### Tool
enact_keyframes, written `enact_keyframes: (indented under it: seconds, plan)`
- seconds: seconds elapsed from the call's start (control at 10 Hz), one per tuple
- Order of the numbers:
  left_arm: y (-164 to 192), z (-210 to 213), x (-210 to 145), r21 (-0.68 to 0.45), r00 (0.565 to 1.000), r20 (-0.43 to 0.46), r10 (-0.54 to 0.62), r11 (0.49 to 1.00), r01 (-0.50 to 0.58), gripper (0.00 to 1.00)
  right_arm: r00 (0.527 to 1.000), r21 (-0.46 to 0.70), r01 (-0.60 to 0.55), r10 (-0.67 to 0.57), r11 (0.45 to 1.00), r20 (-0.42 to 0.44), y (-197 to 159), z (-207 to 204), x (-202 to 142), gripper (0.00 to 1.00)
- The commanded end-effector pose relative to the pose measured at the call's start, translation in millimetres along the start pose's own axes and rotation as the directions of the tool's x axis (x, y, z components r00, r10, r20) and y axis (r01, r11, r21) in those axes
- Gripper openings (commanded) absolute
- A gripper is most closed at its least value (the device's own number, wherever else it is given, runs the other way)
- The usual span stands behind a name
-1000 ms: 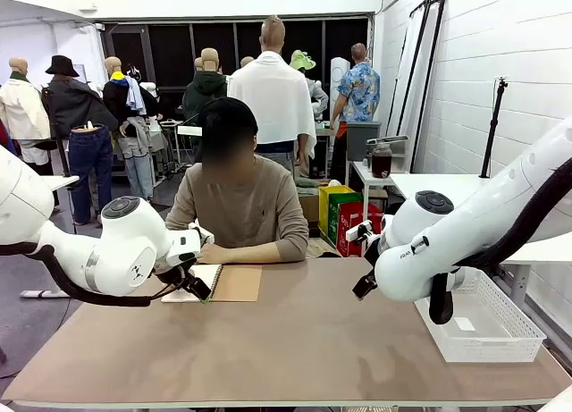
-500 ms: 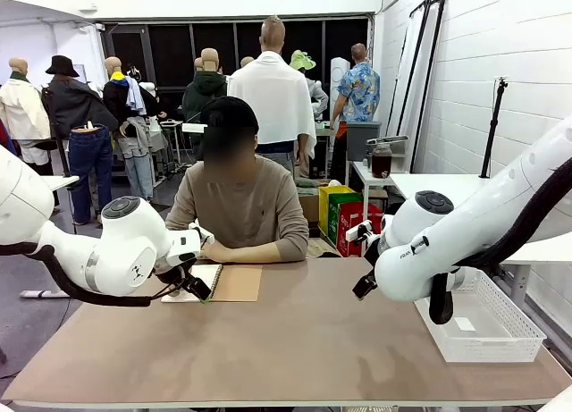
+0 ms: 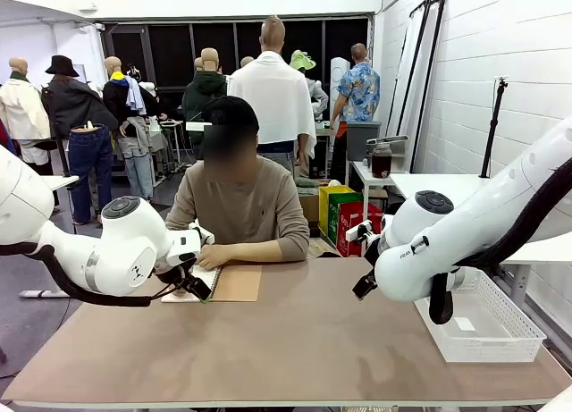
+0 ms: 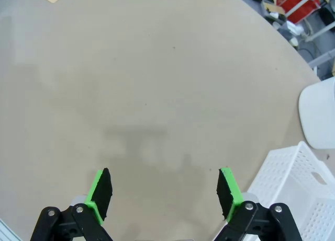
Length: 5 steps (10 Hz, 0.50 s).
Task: Sort the paper based on its condition.
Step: If a person hands you a paper, place it in the Organizing basket , and if it's crumpled, put it in the Trash can.
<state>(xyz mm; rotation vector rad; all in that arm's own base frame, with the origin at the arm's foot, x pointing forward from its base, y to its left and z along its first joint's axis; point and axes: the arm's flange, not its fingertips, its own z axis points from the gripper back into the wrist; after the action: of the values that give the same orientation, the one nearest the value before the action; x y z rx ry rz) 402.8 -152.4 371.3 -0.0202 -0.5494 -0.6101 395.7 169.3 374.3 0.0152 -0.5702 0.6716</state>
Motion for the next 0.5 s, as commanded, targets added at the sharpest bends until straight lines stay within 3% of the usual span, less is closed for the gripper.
enact_keyframes:
  seconds: [0.0,0.4]
  plan:
    - [1,12,4,0.006,1.0,0.008,-0.001,1.0,0.001,1.0,1.0,0.039,-0.02,0.02,0.999,-0.007,-8,18,14,1.0]
    - [8,78,29,0.036,0.999,0.041,0.012,0.999,-0.014,1.0,0.996,0.053,-0.067,0.064,0.996,0.066,-24,85,51,1.0]
